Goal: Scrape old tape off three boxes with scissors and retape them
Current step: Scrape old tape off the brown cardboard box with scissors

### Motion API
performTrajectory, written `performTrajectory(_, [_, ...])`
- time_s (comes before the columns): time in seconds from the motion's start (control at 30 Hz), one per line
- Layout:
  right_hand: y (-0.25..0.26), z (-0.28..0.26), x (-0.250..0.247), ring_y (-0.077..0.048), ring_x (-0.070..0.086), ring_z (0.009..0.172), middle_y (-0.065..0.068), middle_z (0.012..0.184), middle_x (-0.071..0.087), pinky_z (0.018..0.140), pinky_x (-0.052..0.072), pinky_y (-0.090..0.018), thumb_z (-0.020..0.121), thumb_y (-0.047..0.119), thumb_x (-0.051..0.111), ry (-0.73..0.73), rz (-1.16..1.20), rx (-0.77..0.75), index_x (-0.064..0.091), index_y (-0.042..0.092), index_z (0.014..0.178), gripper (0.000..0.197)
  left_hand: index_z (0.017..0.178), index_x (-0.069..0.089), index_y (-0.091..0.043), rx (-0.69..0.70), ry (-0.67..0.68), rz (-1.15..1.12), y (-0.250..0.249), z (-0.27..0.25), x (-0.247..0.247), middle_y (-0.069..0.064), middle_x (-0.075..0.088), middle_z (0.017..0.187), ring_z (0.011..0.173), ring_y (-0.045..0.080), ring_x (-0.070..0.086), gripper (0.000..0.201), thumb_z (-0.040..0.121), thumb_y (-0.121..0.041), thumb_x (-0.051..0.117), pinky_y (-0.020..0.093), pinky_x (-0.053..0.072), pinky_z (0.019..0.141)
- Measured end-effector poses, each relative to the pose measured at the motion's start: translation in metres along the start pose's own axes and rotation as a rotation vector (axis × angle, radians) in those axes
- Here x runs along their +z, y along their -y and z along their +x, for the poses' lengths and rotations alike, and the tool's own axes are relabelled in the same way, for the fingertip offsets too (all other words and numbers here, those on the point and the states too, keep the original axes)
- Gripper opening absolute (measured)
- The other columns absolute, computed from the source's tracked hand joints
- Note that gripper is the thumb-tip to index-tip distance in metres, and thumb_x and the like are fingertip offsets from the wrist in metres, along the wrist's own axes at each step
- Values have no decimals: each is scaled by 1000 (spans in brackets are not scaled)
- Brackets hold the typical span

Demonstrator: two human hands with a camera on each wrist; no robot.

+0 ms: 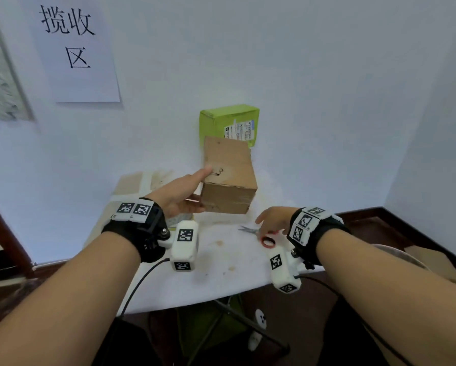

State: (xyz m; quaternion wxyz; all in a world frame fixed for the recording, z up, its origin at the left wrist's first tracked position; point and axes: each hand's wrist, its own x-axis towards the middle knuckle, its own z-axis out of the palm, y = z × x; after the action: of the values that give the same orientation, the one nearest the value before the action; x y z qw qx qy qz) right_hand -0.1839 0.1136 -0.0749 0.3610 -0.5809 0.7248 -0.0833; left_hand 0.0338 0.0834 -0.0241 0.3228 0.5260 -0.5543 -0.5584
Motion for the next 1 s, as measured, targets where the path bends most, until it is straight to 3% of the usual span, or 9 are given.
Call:
performTrajectory(0.07, [-7,-2,5,-16,57,96,-9,129,56,74,48,-20,88,18,64,3,-218,23,54,8,132,46,118,60,-19,-6,24,-24,6,-2,6,9,66,103,80,21,67,46,91,-55,53,44,52,95])
performTrajectory(0.13, [-11,1,11,-22,53,115,-10,130,55,93,45,-27,88,23,66,-28,-317,56,55,6,128,45,119,60,-21,-17,46,-50,12,-3,10,9,66,107,82,23,67,45,90,-56,53,45,52,95])
performTrajectory(0.27, [-20,11,13,-20,51,87,-6,95,55,62,43,-23,79,27,74,-127,-201,137,53,10,86,27,117,62,-20,-41,66,-49,20,-4,14,10,66,113,91,26,69,47,90,-58,53,42,55,90])
performTrajectory(0.4, [-30,15,7,-21,59,75,-5,77,62,65,47,-27,80,15,66,-238,25,173,48,10,69,21,120,59,-18,-65,66,-42,26,-3,19,12,63,118,100,29,67,50,90,-58,52,39,59,81])
performTrajectory(0.5, [-44,22,3,-27,67,80,-16,89,67,76,53,-33,82,9,59,-298,337,145,49,7,69,16,119,60,-18,-80,75,-34,30,0,23,12,63,116,100,30,67,48,91,-57,50,40,58,83])
performTrajectory(0.7, [-42,19,-7,-12,68,57,-16,86,59,68,58,-29,93,3,51,-467,985,-78,47,7,74,20,129,53,-15,-149,61,-53,38,7,35,18,53,126,113,35,56,54,93,-55,49,46,59,77])
performTrajectory(0.77, [-32,18,-10,-19,70,73,-15,82,62,78,58,-33,93,3,53,-478,1076,-86,51,4,73,20,132,49,-16,-157,63,-75,39,9,41,18,47,130,119,35,50,53,95,-54,45,43,60,70])
performTrajectory(0.87, [-20,13,-13,-17,61,73,-8,79,58,72,55,-29,93,-6,47,-448,1144,-110,55,6,77,21,128,46,-16,-156,53,-68,36,10,51,17,44,132,120,34,47,43,100,-48,37,43,61,69])
performTrajectory(1.0, [-14,15,-19,-17,58,87,-6,93,61,76,49,-36,90,-2,50,-543,1156,-145,60,6,105,20,126,37,-16,-153,89,-31,31,7,62,12,44,121,115,32,49,36,101,-42,37,45,59,74])
